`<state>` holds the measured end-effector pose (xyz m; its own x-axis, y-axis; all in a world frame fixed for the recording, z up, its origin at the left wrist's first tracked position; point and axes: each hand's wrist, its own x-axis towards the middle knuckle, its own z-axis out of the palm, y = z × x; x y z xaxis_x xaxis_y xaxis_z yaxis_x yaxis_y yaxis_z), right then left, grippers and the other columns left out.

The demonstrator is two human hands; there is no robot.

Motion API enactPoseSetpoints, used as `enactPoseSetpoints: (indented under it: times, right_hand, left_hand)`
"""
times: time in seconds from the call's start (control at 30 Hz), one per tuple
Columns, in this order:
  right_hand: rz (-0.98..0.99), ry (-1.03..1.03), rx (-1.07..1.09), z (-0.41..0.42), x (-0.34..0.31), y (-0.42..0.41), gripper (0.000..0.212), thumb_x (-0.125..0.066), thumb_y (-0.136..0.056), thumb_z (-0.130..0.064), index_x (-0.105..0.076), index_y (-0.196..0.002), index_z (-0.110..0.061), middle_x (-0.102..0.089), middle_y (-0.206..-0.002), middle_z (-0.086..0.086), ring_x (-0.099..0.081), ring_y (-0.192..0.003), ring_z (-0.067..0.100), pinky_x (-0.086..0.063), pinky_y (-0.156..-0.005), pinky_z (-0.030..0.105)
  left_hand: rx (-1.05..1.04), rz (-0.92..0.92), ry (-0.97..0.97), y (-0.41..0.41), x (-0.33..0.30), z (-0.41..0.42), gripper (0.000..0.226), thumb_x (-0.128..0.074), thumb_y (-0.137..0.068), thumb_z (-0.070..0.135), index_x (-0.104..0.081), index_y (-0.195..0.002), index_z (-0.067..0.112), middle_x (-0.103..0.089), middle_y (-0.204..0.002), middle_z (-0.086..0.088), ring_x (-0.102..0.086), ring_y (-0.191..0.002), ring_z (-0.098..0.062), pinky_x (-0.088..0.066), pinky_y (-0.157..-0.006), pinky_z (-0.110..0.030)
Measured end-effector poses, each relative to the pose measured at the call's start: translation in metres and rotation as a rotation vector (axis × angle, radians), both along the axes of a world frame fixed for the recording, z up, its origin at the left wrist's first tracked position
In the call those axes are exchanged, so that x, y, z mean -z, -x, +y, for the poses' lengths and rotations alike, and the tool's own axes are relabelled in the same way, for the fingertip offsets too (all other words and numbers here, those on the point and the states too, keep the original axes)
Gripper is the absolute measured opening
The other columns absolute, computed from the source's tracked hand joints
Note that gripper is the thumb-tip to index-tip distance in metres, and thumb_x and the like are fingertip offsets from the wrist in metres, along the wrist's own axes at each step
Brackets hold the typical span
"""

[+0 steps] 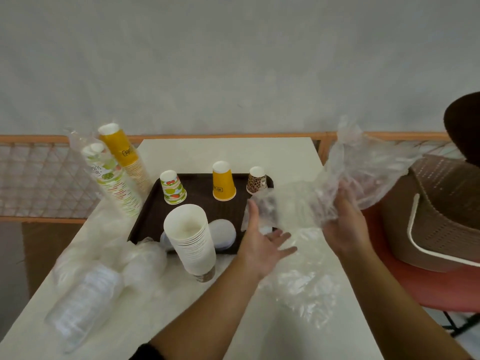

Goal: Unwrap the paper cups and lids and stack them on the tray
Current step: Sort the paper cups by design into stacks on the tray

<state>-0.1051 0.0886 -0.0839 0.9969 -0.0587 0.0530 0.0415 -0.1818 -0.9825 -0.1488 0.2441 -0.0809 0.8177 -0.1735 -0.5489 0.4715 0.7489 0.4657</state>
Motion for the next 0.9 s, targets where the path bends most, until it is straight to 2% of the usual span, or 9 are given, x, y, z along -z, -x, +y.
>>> enactPoseSetpoints:
  times: [0.1,0.2,0.33,0.43,0.53,0.63,0.7,0.8,0.9]
  right_hand:
    - [-0.031,-0.442,-0.142,-0.004,0.006,0.009,0.020,-0.047,-0.097,-0.034,-0.064,-0.107,-0.036,-0.059,-0.112,0.003,-0.054,-0.109,0.024,-0.039,-0.095,0.039]
    - [-0.011,-0.396,-0.250,-0.012,0.009,0.018,0.023,-0.049,-0.096,-0.026,-0.066,-0.103,-0.012,-0.069,-0.101,0.006,-0.063,-0.099,0.022,-0.051,-0.084,0.026]
    - [0.116,-0.343,-0.362,-0.044,0.033,0.026,0.065,-0.083,-0.054,-0.058,-0.070,-0.101,-0.015,-0.072,-0.103,0.002,-0.066,-0.100,0.014,-0.053,-0.088,0.024]
    - [0.272,-0.293,-0.345,-0.071,0.058,0.026,0.045,-0.080,-0.072,-0.023,-0.064,-0.109,-0.004,-0.069,-0.105,0.004,-0.065,-0.101,0.012,-0.053,-0.081,0.022]
    - [0.222,-0.129,-0.065,-0.091,0.078,0.018,0.021,-0.071,-0.081,-0.015,-0.065,-0.101,-0.017,-0.064,-0.108,0.006,-0.062,-0.106,0.026,-0.052,-0.085,0.030]
    - [-0.018,-0.079,0.297,-0.089,0.047,-0.001,0.023,-0.062,-0.089,-0.016,-0.057,-0.110,-0.024,-0.062,-0.111,-0.008,-0.058,-0.101,0.001,-0.046,-0.095,0.031]
    - [-0.101,-0.046,0.042,-0.075,0.010,-0.019,0.052,-0.064,-0.086,-0.031,-0.043,-0.133,-0.028,-0.052,-0.124,-0.020,-0.049,-0.114,-0.007,-0.041,-0.100,0.026]
    - [-0.005,0.040,-0.318,-0.043,-0.022,-0.052,0.097,-0.077,-0.073,-0.042,-0.016,-0.148,-0.034,-0.034,-0.148,-0.014,-0.036,-0.133,0.003,-0.035,-0.106,0.029]
    - [-0.036,0.014,-0.298,-0.020,-0.025,-0.069,0.093,-0.070,-0.079,-0.015,-0.012,-0.150,-0.032,-0.028,-0.153,0.000,-0.042,-0.132,0.014,-0.047,-0.101,0.038]
  left_hand:
    - [0.013,-0.124,0.026,-0.039,-0.007,0.001,0.083,-0.063,-0.067,0.067,-0.051,-0.134,0.019,-0.057,-0.126,-0.007,-0.059,-0.109,-0.025,-0.055,-0.072,-0.040]
    - [0.059,-0.147,-0.138,-0.073,-0.024,-0.003,0.059,-0.072,-0.070,0.044,-0.062,-0.118,0.012,-0.065,-0.107,-0.005,-0.063,-0.088,-0.021,-0.053,-0.075,-0.034]
    - [-0.245,-0.198,-0.199,-0.116,-0.049,-0.005,0.024,-0.065,-0.087,0.026,-0.067,-0.107,0.012,-0.065,-0.081,-0.002,-0.060,-0.071,-0.015,-0.050,-0.063,-0.028]
    - [-0.425,-0.237,-0.228,-0.134,-0.061,-0.003,0.010,-0.062,-0.091,0.021,-0.065,-0.085,0.013,-0.063,-0.073,-0.001,-0.057,-0.067,-0.015,-0.046,-0.066,-0.029]
    - [-0.331,-0.338,-0.453,-0.138,-0.066,-0.008,0.013,-0.057,-0.094,0.019,-0.061,-0.082,0.015,-0.061,-0.062,0.004,-0.056,-0.056,-0.009,-0.044,-0.058,-0.024]
    - [-0.027,-0.422,-0.699,-0.138,-0.060,-0.029,0.019,-0.054,-0.096,0.022,-0.058,-0.079,0.016,-0.051,-0.066,0.000,-0.044,-0.057,-0.013,-0.036,-0.057,-0.026]
    - [0.134,-0.475,-0.777,-0.136,-0.056,-0.050,0.019,-0.052,-0.097,0.027,-0.057,-0.083,0.015,-0.052,-0.073,-0.002,-0.045,-0.061,-0.014,-0.038,-0.060,-0.027]
    - [0.224,-0.480,-0.807,-0.129,-0.058,-0.078,0.021,-0.052,-0.096,0.033,-0.059,-0.091,0.015,-0.064,-0.082,0.000,-0.063,-0.074,-0.013,-0.051,-0.067,-0.023]
    - [0.172,-0.440,-0.726,-0.139,-0.059,-0.080,0.028,-0.051,-0.096,0.035,-0.061,-0.091,0.009,-0.070,-0.101,-0.016,-0.067,-0.095,-0.030,-0.054,-0.088,-0.044]
